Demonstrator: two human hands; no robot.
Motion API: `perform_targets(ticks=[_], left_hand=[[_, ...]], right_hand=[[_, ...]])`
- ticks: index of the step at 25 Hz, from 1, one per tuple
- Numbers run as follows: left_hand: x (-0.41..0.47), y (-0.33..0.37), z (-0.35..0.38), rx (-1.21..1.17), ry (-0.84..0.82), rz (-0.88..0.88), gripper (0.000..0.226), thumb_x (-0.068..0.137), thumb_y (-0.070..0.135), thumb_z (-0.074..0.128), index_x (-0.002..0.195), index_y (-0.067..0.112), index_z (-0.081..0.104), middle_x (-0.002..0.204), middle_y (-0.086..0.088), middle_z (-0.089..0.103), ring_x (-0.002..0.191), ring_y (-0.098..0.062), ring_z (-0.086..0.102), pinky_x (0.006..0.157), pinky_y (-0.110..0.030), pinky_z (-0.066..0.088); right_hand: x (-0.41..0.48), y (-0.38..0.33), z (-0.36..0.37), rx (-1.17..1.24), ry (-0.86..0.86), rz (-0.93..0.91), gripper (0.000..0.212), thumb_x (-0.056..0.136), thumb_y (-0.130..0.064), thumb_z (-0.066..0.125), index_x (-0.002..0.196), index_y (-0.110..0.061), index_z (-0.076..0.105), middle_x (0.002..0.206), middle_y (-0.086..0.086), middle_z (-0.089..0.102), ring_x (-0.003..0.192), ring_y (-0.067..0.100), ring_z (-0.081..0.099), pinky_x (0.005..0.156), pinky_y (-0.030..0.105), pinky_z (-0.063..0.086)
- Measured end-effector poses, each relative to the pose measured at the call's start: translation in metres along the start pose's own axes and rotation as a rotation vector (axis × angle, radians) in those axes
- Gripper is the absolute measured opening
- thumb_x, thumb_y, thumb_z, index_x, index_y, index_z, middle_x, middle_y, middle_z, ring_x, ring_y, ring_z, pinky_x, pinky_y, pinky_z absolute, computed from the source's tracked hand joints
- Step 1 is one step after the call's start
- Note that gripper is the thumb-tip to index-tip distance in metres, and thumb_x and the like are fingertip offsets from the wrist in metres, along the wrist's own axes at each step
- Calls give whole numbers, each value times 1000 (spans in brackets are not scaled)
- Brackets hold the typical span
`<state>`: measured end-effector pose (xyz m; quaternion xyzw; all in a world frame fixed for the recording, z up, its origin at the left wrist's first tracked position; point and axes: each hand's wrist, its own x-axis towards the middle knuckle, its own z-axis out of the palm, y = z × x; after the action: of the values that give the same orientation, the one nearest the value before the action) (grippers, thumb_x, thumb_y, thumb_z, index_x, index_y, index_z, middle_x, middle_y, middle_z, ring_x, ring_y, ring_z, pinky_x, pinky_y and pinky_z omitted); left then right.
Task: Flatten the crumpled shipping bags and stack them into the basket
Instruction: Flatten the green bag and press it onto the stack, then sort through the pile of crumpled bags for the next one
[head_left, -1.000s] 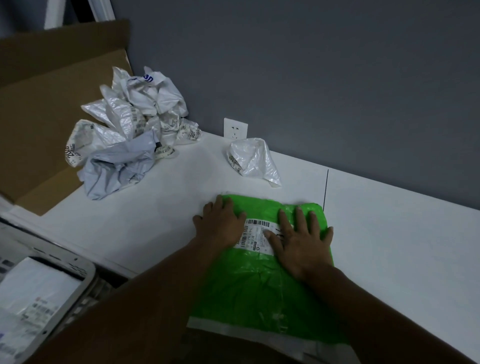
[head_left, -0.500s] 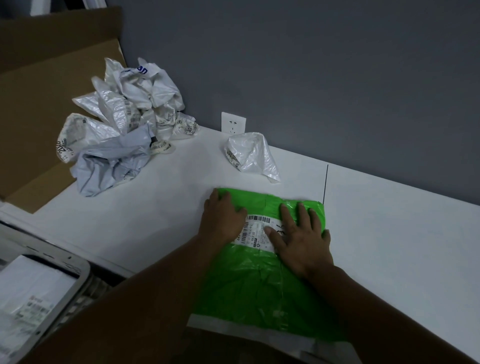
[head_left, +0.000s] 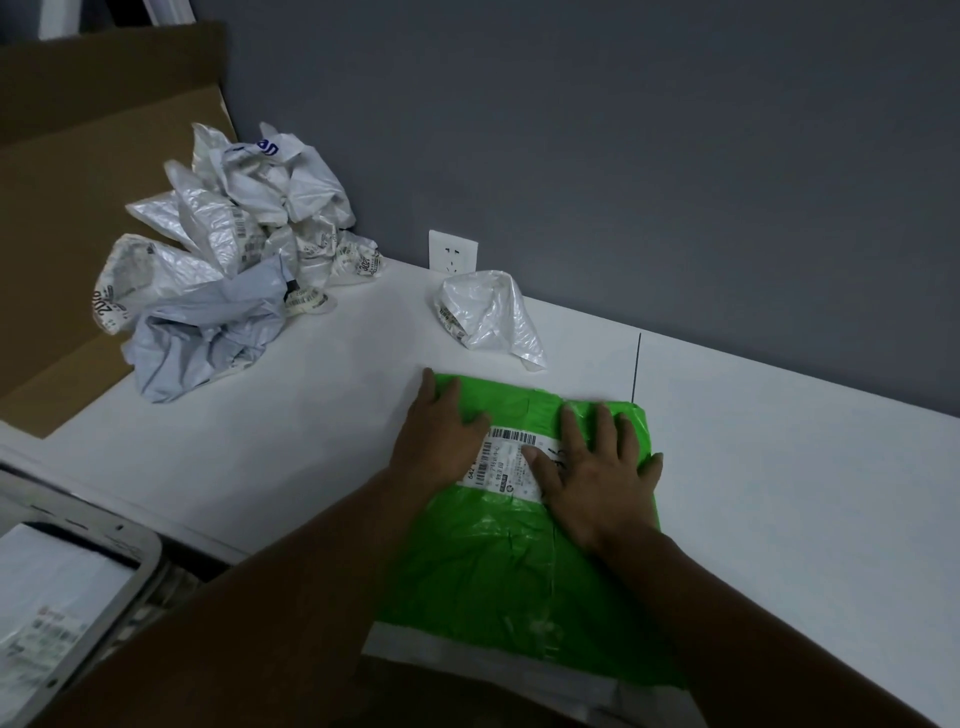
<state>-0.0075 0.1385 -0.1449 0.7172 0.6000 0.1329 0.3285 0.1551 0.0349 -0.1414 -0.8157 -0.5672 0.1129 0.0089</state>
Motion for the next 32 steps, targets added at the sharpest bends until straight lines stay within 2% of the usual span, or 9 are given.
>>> perform_targets(ticks=[4, 10, 16, 21, 23, 26, 28, 30, 32], left_hand=[[-7, -6, -2, 127, -85, 43, 80, 96, 60, 43, 158, 21, 10, 165, -6, -16, 152, -26, -4, 122, -42, 9], [-24, -8, -39, -36, 94, 19, 77, 99, 46, 49, 158, 19, 6, 166, -8, -4, 152, -28, 2, 121, -44, 14], [-49, -59, -115, -95, 382, -172, 67, 93, 22, 57, 152, 8, 28, 160, -16, 19, 146, -34, 16, 117, -45, 22], [-49, -110, -156, -131, 549, -198, 55, 89, 15, 62, 141, 8, 45, 156, -16, 23, 141, -38, 21, 113, -45, 25], [-42, -129, -166, -133, 602, -194, 61, 87, 12, 65, 143, 7, 41, 156, -17, 23, 141, -39, 24, 113, -47, 26], [-32, -148, -173, -205, 636, -206, 74, 89, 10, 64, 152, 6, 25, 158, -17, 24, 143, -37, 27, 115, -45, 28], [-31, -158, -169, -216, 637, -160, 77, 92, 18, 64, 154, 3, 20, 158, -19, 28, 143, -35, 31, 116, -44, 28], [-30, -167, -163, -264, 641, -176, 74, 94, 27, 61, 153, 5, 24, 155, -17, 33, 141, -33, 35, 116, -43, 28], [-27, -173, -163, -338, 652, -241, 67, 94, 26, 60, 151, 7, 30, 151, -15, 40, 138, -32, 40, 114, -43, 31]], right_hand=[[-1, -2, -1, -28, -80, 0, 82, 91, -77, 5, 158, -34, -10, 168, 8, -13, 153, 33, -13, 117, 70, 1], [-11, -24, -33, -21, -26, -33, 83, 93, -76, 8, 159, -28, -7, 167, 13, -13, 153, 35, -14, 118, 68, -1], [-13, -113, -62, 39, 21, -177, 75, 99, -66, 23, 160, -25, 7, 168, 12, -5, 154, 31, -7, 119, 65, 7], [6, -210, -53, 62, -38, -344, 75, 101, -63, 30, 160, -25, 5, 168, 10, -1, 155, 31, -3, 122, 59, 10], [17, -246, -44, 114, -71, -419, 76, 102, -57, 37, 160, -21, 5, 168, 11, 5, 154, 32, 3, 122, 54, 14], [36, -296, -33, 259, -148, -540, 75, 103, -39, 49, 160, -17, 5, 161, 15, 30, 146, 32, 31, 118, 42, 28], [44, -329, -28, 433, -249, -554, 71, 105, -30, 47, 161, -18, 5, 155, 15, 40, 139, 32, 43, 115, 37, 31], [55, -355, -21, 561, -307, -524, 65, 106, -26, 43, 161, -19, 8, 150, 17, 46, 135, 33, 48, 113, 38, 35], [63, -368, -16, 477, -295, -562, 71, 103, -16, 48, 160, -14, 6, 154, 19, 39, 138, 34, 44, 114, 37, 34]])
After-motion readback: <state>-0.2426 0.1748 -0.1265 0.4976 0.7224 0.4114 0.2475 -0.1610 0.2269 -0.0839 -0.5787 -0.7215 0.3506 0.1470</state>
